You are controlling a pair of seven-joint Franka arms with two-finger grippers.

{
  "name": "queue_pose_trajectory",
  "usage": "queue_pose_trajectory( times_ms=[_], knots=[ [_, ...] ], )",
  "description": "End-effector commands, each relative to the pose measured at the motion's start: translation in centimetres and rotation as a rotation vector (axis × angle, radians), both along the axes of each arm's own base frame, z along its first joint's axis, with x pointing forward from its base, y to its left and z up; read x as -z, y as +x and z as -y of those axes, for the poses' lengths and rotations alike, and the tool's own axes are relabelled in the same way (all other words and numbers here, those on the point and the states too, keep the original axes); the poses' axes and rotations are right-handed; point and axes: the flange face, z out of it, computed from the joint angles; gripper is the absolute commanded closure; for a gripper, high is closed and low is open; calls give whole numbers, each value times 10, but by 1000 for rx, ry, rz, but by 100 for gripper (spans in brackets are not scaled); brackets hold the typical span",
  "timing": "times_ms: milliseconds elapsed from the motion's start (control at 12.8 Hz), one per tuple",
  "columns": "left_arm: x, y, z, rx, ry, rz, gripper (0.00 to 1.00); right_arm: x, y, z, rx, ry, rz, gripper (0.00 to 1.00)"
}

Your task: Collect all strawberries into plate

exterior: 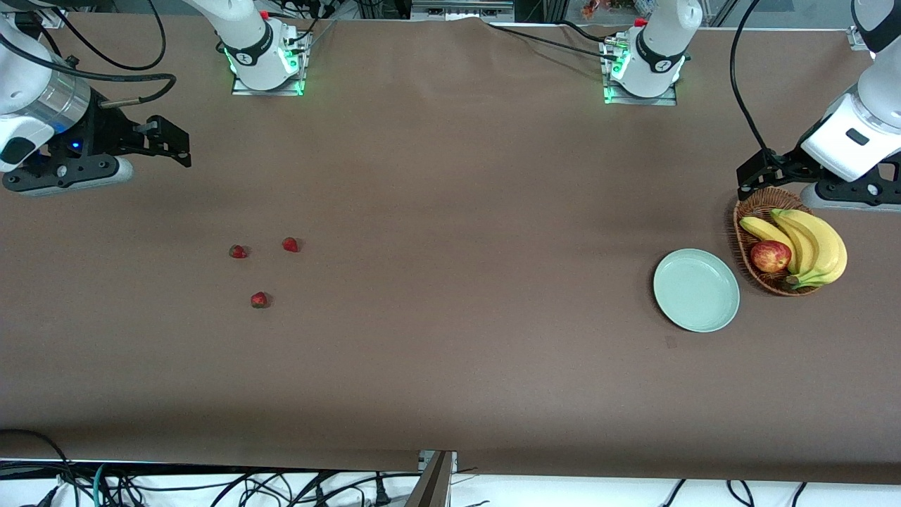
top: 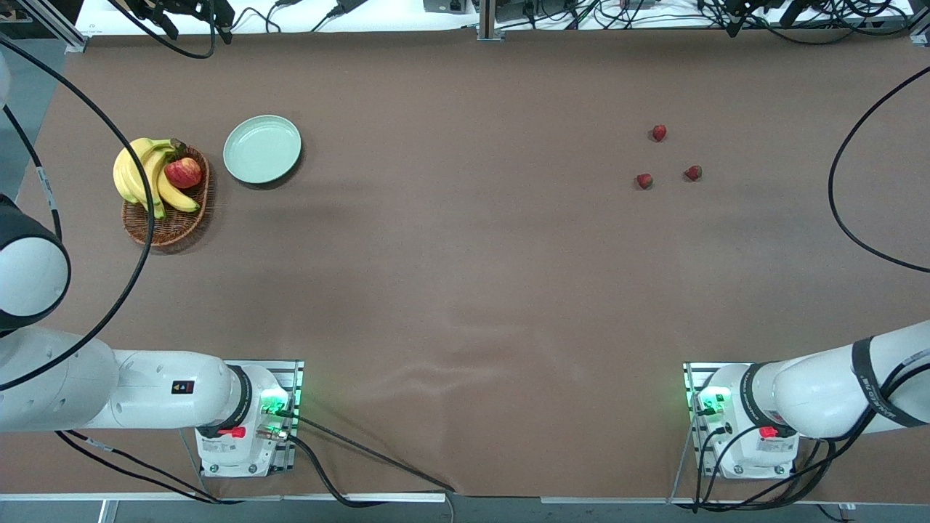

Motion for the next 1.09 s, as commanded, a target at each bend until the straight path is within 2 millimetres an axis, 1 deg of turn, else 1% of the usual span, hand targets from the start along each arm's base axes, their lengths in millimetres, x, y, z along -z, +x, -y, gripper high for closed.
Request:
queue_pose_trajectory(
  times_ms=[0,156,469,860,1017],
  knots=[
    [-5,4,-1,-1,19,-4,0,0,-5,-2,-9,8,-14,1],
    [-5,4,-1,-1,19,-4,0,-3,-3,-3,-15,11,-1,1],
    [-5,4,-1,-1,19,-4,0,-2,-2,-1,-18,11,-1,1],
    [-5,4,-1,-1,19,-4,0,-1,1,5,-1,-8,6,1],
    [-5,4,-1,-1,19,-4,0,-1,4,12,13,-22,22,1]
  ],
)
